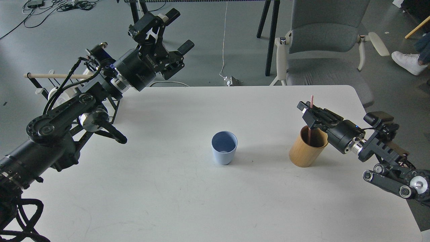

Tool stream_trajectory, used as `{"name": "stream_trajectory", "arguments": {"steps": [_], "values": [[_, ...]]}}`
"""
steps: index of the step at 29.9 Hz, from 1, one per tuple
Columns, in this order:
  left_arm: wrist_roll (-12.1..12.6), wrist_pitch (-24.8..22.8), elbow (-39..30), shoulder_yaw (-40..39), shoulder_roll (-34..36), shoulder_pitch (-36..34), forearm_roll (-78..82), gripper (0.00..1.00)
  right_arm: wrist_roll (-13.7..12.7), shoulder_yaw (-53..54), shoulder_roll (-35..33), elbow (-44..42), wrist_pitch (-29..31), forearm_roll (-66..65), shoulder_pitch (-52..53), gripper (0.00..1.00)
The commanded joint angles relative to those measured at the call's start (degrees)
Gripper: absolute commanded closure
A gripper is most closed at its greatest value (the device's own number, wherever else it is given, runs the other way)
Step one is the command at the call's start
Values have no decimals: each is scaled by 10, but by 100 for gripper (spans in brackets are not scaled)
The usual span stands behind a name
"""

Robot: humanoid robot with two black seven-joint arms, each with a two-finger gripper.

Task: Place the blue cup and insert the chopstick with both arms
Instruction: 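Move the right gripper to the straw in the tan cup and grasp it, then pull the straw up out of the tan cup with the right gripper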

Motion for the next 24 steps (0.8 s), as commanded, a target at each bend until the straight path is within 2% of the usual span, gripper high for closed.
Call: {"name": "stream_trajectory", "arguments": {"steps": [1, 14, 19, 24], "values": [[0, 0, 1, 0, -1, 0, -3, 6, 0, 0, -1, 0, 0, 0, 0, 79], [0, 0, 7, 1, 0, 1, -20, 6, 0, 3, -22, 9, 0, 1, 2, 95], [0, 0, 9, 1, -2, 2, -20, 6, 0, 11, -58, 47, 0, 1, 4, 99], [0, 0, 24, 2, -4, 2, -21, 6, 0, 39, -137, 119, 0, 6, 7, 99]]}}
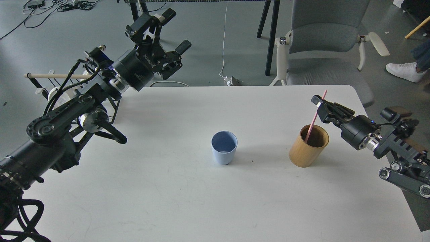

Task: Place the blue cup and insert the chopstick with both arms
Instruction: 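Pull the straw up out of the tan cup with the right gripper, then carry the straw over the blue cup and lower it inside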

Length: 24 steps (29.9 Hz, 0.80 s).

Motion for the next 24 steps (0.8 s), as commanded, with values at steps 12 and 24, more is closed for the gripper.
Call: {"name": "stream_trajectory", "arguments": {"steps": [12, 24], "values": [[0, 0, 68, 2, -5, 40, 0, 5, 0, 133, -212, 222, 0, 51, 62, 100], [0, 0, 72, 7, 0, 87, 1, 5, 0, -33, 140, 44, 0, -8, 214, 100]]}}
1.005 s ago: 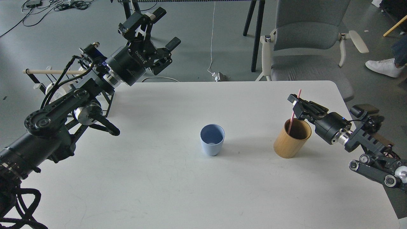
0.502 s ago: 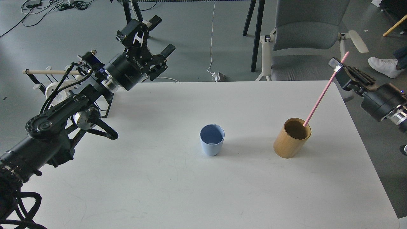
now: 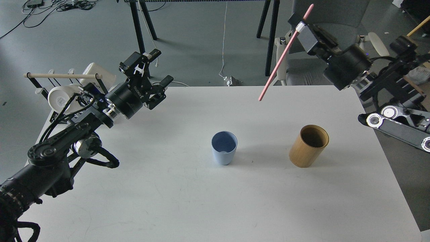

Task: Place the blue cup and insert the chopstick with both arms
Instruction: 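Carry the straw over the blue cup and lower it inside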

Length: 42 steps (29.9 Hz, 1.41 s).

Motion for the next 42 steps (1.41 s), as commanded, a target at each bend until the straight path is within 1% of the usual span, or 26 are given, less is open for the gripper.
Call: {"name": "stream_trajectory", "arguments": {"steps": [1, 4, 7, 15, 23, 38, 42], "values": [[0, 0, 0, 0, 3, 12, 0, 5, 0, -51, 120, -91, 0, -44, 24, 100], [0, 0, 0, 0, 4, 13, -1, 5, 0, -57, 169, -127, 0, -58, 22, 100], [0, 0, 0, 0, 4, 13, -1, 5, 0, -60, 186, -135, 0, -61, 20, 100], [0, 0, 0, -2, -1, 20, -1, 5, 0, -88, 171, -135, 0, -69, 19, 100], [0, 0, 0, -4, -1, 20, -2, 4, 0, -118, 178, -146, 0, -69, 18, 100], [0, 0, 9, -5, -3, 20, -2, 3, 0, -140, 239, -198, 0, -69, 6, 100], [0, 0, 9, -5, -2, 20, -2, 3, 0, -162, 254, -223, 0, -69, 6, 99]]}}
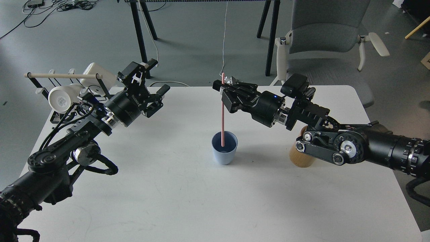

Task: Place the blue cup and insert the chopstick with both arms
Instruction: 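Carry the straw over the blue cup and lower it inside, then release the straw into the blue cup and withdraw the right gripper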

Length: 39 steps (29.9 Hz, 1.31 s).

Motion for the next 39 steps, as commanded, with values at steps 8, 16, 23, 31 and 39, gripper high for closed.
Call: {"name": "stream_trajectory", "arguments": {"steps": [8, 16, 23, 31, 39], "values": [[0, 0, 1, 0, 1, 0, 0, 3, 0, -21, 23, -30, 0, -1, -2, 96], [0, 0, 1, -1, 3, 0, 0, 3, 0, -21, 21, -27, 0, 0, -1, 67], [0, 0, 1, -1, 3, 0, 0, 3, 0, -7, 18, -16, 0, 9, -1, 35], [0, 0, 1, -3, 3, -4, -24, 3, 0, 69, 0, 21, 0, 119, 0, 17], [0, 0, 0, -35, 8, -23, -69, 2, 0, 219, -42, 53, 0, 290, -18, 8]]}}
